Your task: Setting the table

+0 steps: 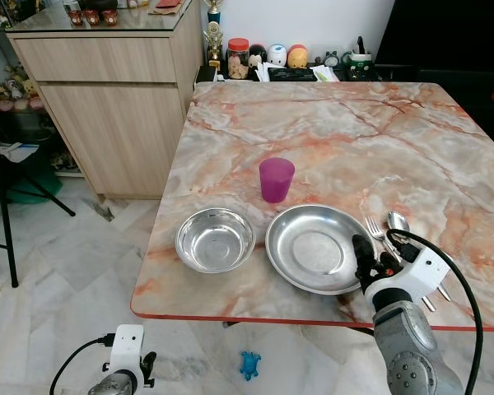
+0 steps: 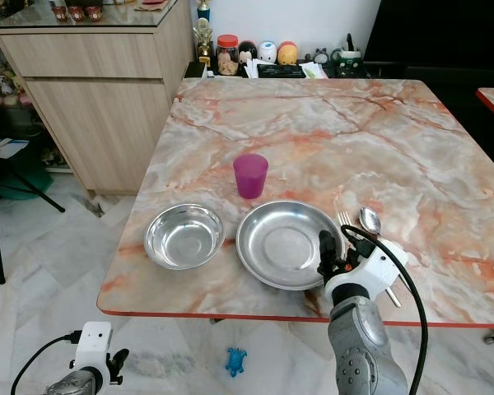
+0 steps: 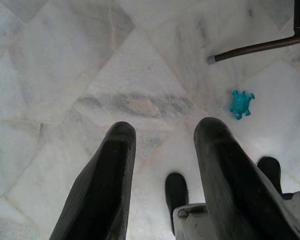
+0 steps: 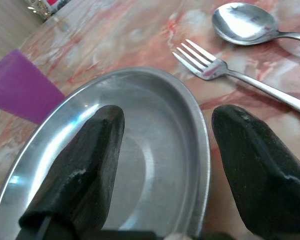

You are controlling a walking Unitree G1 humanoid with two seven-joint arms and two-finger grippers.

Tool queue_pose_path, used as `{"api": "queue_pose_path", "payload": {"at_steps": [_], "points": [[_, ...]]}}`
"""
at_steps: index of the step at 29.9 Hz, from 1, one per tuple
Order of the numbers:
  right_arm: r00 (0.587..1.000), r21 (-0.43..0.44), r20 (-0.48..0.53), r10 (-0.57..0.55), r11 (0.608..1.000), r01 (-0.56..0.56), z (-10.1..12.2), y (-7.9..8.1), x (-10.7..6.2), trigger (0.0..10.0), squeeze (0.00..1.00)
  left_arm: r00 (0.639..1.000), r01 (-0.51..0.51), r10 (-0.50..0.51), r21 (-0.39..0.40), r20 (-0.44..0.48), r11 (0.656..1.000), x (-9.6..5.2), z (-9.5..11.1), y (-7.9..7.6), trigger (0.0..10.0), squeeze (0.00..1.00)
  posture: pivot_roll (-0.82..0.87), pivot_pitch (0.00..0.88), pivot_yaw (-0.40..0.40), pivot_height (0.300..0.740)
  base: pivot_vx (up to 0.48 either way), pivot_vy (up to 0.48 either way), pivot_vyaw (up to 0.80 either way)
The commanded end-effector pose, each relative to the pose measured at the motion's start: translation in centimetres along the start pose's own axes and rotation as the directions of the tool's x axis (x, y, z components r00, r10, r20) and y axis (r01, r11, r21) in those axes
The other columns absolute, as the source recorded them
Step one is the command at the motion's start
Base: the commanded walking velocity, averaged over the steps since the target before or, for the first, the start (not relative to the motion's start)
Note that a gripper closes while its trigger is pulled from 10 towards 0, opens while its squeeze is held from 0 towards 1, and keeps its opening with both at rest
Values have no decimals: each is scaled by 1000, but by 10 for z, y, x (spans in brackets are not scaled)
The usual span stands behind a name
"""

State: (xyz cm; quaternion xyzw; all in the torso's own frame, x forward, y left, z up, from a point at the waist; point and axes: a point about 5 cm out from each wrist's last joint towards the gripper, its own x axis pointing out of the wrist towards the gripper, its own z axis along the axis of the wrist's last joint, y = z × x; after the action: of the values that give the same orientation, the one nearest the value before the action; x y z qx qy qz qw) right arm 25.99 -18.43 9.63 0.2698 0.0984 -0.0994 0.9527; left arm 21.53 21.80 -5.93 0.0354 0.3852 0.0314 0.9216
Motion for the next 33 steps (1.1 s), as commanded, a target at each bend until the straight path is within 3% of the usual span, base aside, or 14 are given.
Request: {"api": "queue_pose_path", "payload": {"at_steps": [1, 10, 18, 33], "points": [[999, 15, -27, -31, 999, 32, -3, -8, 0, 10000, 0, 999, -4, 5, 22, -32, 1000, -2, -8, 2, 10000, 0, -23, 59, -13, 740, 0, 0, 0], [996, -10, -62, -72, 997, 71, -10, -20, 5, 10000, 0, 999, 4, -2, 37, -50, 999, -2, -10, 1, 10000, 0, -20, 59, -13, 740, 0, 0, 0], [997, -32, -74, -4, 999, 2, -13, -14, 11, 10000, 0, 998, 9, -6, 41, -56, 999, -2, -12, -1, 10000, 0, -18, 60, -14, 740, 0, 0, 0], [995, -45, -95, 12, 999, -16, -19, -16, 14, 10000, 0, 998, 23, -21, 38, -63, 999, -2, -13, -3, 10000, 0, -18, 61, -15, 740, 0, 0, 0]]}}
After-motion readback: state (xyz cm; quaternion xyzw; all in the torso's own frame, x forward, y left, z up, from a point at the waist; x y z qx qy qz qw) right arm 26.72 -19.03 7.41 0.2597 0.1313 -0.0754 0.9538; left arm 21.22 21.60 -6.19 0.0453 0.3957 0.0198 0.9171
